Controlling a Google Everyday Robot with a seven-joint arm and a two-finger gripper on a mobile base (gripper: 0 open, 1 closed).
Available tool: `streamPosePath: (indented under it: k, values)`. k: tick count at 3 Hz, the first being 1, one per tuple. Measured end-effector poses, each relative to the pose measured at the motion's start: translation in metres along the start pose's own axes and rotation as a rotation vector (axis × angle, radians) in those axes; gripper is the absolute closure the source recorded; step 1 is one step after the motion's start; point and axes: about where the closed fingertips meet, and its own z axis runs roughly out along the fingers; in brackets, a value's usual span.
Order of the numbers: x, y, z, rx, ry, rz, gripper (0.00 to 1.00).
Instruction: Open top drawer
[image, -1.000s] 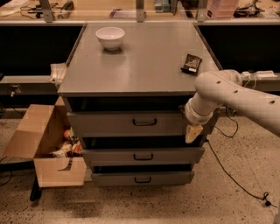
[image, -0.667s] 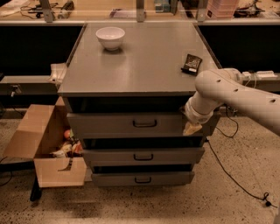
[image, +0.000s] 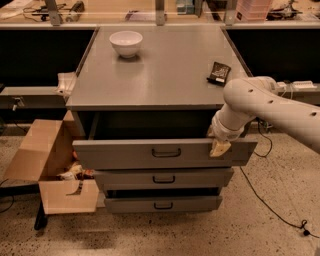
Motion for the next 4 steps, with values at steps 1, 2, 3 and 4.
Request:
streamPosePath:
  k: [1,2,3,4]
  values:
    - [0.000,0.001,-0.001,0.000,0.000,0.000,1.00]
    - [0.002,0.015,-0.003,-0.032,-0.041,0.055,1.00]
    - [0.000,0.018,-0.003,-0.039,-0.053,0.064,0.81]
    - [0.000,0.018,-0.003,-0.039,-0.053,0.064,0.57]
